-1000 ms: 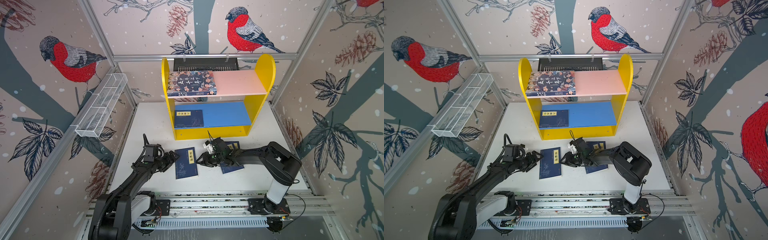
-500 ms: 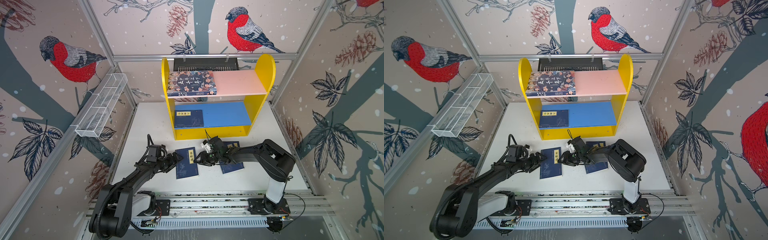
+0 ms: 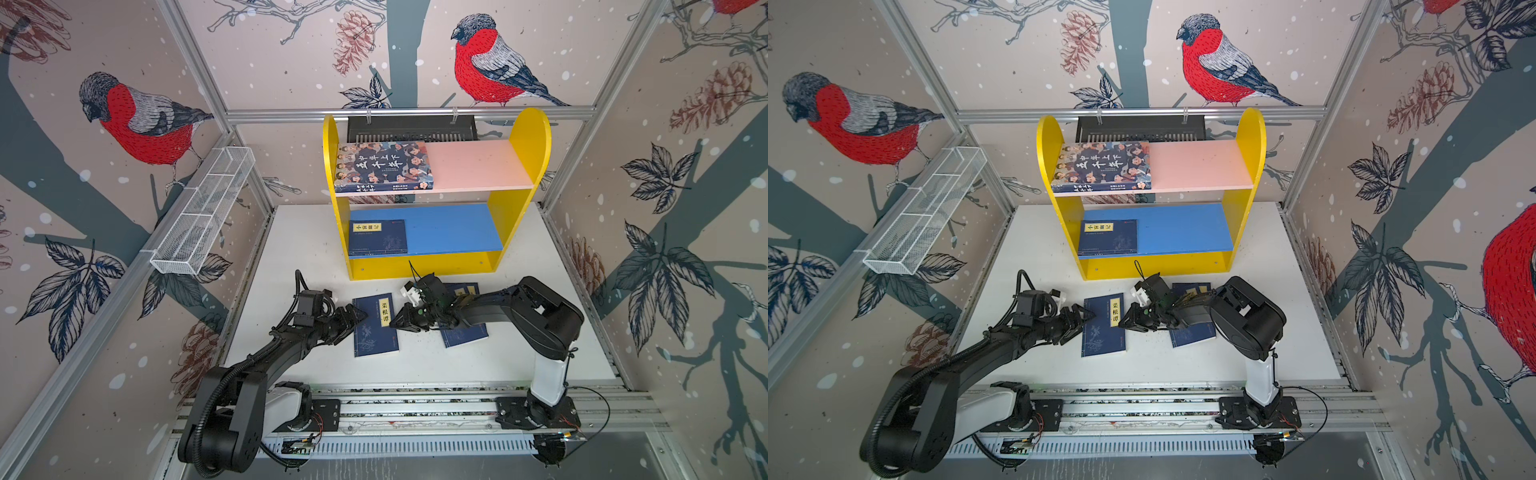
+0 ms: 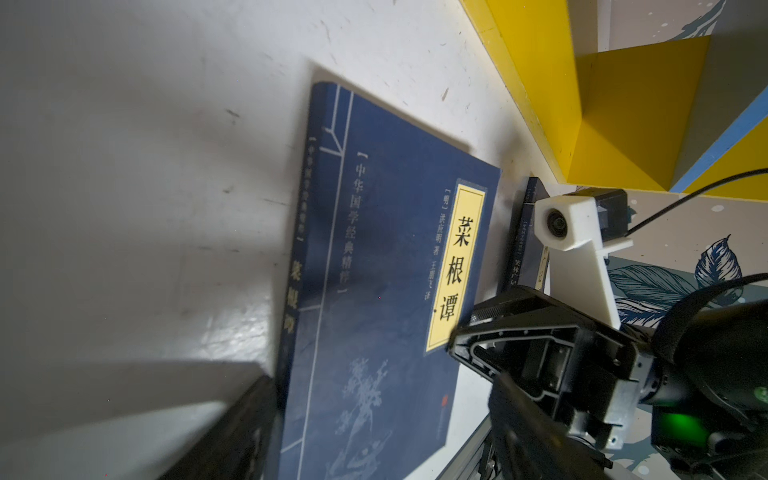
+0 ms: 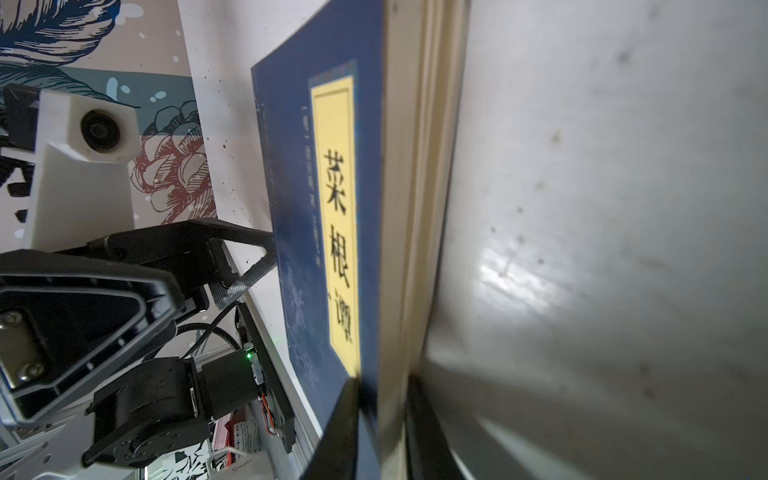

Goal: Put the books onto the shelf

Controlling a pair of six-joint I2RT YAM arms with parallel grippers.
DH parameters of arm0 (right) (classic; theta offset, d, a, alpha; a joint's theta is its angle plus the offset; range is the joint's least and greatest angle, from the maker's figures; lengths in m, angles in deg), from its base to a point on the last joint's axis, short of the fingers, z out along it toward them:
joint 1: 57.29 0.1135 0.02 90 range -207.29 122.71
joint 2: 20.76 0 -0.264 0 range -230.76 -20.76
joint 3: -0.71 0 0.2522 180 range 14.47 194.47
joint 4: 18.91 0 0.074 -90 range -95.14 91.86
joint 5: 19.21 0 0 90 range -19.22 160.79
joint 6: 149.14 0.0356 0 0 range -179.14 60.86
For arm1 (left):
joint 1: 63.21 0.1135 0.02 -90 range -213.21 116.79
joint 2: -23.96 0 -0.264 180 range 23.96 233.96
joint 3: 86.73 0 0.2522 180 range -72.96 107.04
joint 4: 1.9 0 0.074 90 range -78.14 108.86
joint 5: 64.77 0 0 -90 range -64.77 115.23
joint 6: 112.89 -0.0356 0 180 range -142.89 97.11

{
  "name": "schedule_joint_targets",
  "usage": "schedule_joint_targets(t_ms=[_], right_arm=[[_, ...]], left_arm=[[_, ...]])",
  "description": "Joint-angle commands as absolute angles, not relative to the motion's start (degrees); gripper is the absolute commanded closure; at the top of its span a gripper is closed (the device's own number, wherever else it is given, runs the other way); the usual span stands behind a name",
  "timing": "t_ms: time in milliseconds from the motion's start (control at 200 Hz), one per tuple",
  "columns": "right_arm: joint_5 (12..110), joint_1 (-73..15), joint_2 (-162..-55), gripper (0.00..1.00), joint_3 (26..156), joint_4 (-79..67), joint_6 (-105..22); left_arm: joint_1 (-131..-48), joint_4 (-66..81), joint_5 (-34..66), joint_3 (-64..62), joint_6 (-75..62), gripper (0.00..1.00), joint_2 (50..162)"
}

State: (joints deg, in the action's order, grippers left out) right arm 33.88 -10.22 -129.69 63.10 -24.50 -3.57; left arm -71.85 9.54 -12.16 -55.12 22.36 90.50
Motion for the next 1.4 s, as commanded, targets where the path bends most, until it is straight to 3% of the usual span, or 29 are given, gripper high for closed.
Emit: schedule_joint_targets(t_ms=[0,215,625,1031,1396], right_arm=[[33.9,-10.2,-129.9,0.94,63.1,-24.2,-3.4],[32.3,-10.8,-129.1,0.99,62.4,-27.0,-2.8],[28.6,-11.7,-124.2,1.00,59.1,-33.7,-0.2],[24.2,-12.0,-122.5,1.00,57.2,-42.1,4.0],[23.3,-12.2,-123.2,1.00,56.9,-42.2,3.7]], left_arm=[[-72.1,8.7,-14.8,-55.5,23.4,0.20,89.6],[-72.1,9.1,-13.8,-56.2,23.8,0.19,86.2],[-70.5,13.1,-10.0,-55.5,22.9,0.18,83.6],[-70.5,8.4,-14.0,-57.5,25.8,0.18,86.0],[-70.9,0.0,-21.2,-60.7,34.7,0.39,81.5]])
